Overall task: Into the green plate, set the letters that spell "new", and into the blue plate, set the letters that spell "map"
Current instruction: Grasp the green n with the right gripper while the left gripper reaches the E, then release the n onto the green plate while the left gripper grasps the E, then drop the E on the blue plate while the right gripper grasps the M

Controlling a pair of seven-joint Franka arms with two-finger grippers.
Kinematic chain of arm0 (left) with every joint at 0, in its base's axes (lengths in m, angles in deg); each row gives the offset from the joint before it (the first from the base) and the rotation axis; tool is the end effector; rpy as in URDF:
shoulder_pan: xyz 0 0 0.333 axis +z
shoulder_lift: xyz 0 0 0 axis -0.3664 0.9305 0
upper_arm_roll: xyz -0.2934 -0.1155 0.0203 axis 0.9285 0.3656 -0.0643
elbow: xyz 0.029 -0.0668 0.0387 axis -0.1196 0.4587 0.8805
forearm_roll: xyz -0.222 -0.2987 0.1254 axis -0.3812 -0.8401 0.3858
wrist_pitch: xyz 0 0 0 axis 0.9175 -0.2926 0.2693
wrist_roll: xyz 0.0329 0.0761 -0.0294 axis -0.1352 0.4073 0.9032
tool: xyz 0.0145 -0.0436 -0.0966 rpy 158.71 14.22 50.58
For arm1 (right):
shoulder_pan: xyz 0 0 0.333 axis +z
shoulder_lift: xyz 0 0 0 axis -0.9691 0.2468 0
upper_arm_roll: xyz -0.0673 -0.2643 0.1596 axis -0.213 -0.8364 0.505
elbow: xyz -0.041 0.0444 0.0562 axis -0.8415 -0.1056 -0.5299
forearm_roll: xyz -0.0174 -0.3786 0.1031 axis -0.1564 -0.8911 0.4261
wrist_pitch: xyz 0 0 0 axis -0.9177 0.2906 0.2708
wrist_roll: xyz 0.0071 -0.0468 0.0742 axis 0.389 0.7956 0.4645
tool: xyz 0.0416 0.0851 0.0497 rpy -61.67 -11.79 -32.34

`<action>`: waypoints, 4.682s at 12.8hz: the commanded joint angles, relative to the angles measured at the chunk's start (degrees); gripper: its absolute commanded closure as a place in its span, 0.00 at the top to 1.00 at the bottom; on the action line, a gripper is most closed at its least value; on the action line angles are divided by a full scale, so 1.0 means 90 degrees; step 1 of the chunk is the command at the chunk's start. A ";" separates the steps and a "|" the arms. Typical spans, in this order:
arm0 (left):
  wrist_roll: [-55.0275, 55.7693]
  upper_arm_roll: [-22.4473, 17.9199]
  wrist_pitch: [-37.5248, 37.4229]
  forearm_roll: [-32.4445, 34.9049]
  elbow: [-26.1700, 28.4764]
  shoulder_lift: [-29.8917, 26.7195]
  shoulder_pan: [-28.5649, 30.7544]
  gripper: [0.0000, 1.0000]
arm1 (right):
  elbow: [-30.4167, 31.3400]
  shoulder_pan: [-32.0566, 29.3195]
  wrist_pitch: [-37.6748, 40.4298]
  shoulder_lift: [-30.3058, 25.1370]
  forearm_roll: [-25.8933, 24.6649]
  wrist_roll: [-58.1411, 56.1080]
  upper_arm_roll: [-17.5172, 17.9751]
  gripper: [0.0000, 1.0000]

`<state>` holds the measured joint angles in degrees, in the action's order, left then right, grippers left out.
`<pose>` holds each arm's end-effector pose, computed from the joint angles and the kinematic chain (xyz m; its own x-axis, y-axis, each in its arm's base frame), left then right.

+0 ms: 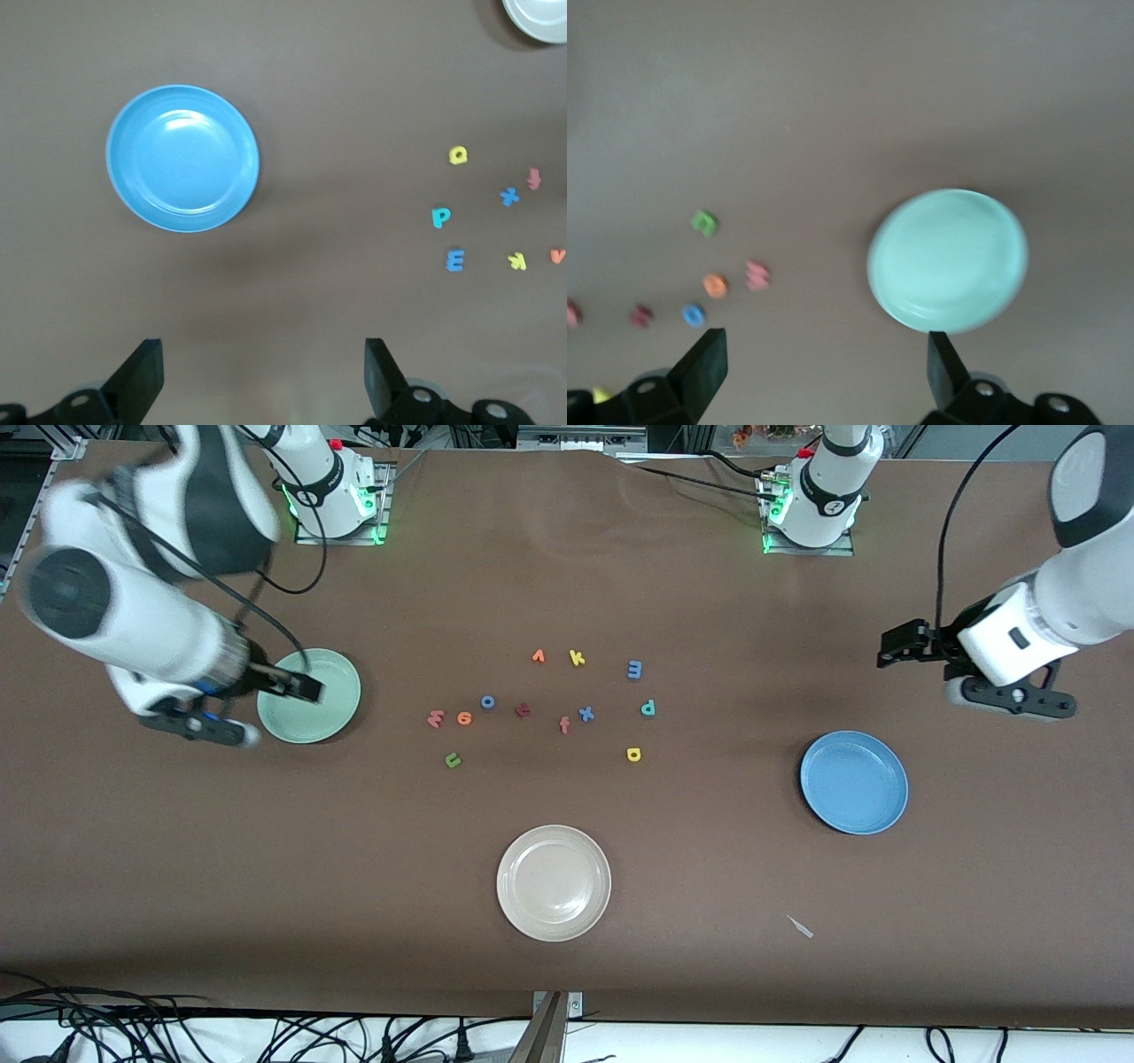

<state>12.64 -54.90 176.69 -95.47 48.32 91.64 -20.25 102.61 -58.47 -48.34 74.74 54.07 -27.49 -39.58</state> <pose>0.5675 -0.0660 0.5323 0.9717 -0.1626 -0.1714 -0.1427 -0.9821 0.1228 0.5988 0.1692 0.4362 0.9531 -0.2782 -0.1190 -0.2720 -0.9600 0.0663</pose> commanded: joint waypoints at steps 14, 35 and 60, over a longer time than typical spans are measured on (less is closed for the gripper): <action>0.4037 0.3242 0.4420 0.0891 0.3047 0.0655 -0.0215 1.00 | 0.1301 0.1366 -0.4900 0.2271 0.0028 0.5626 -0.0084 0.88; 0.6327 0.3184 0.5878 0.3483 0.2998 0.3275 -0.0998 0.15 | 0.2721 0.1434 -0.2693 0.0078 0.0067 0.1541 -0.1321 0.06; 0.0330 0.3691 0.2480 0.4089 0.0869 0.3451 0.3221 1.00 | 0.2796 0.1825 -0.4402 0.1177 0.0389 0.2110 -0.0357 0.82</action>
<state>15.29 -22.60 200.31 -58.85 57.99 123.12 9.12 129.50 -41.88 -87.30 83.21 56.43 -7.21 -42.71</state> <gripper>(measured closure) 0.366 0.106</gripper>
